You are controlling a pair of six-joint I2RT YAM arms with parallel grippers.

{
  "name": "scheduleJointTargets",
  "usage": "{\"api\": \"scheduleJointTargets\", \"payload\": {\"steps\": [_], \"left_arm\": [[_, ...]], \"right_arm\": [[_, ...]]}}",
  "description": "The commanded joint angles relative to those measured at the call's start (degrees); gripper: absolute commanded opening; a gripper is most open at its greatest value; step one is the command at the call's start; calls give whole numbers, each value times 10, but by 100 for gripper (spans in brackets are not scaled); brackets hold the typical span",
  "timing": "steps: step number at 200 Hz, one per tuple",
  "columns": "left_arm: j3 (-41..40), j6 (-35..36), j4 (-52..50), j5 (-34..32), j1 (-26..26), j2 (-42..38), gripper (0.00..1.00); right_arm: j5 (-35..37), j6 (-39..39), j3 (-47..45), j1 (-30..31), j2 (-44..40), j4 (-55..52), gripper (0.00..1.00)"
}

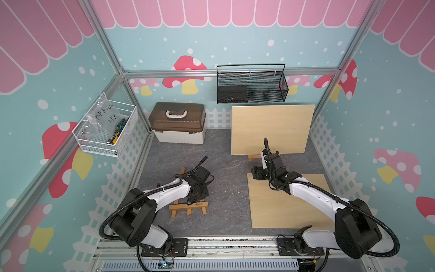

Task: Disassemble the easel
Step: Move the easel to the corner of the board.

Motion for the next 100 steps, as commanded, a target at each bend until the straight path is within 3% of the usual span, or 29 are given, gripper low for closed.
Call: {"api": "scheduleJointTargets", "payload": {"steps": [1, 59, 100], "left_arm": [[-35, -30, -40, -10, 3, -19, 10], [-54, -28, -48, -15, 3, -50, 10], [-44, -25, -56, -21, 3, -69, 22]], "right_arm": [[14, 8, 12, 6, 8, 15, 71], [21, 12, 16, 10, 21, 28, 71], [42, 11, 20, 9, 21, 34, 72]]}}
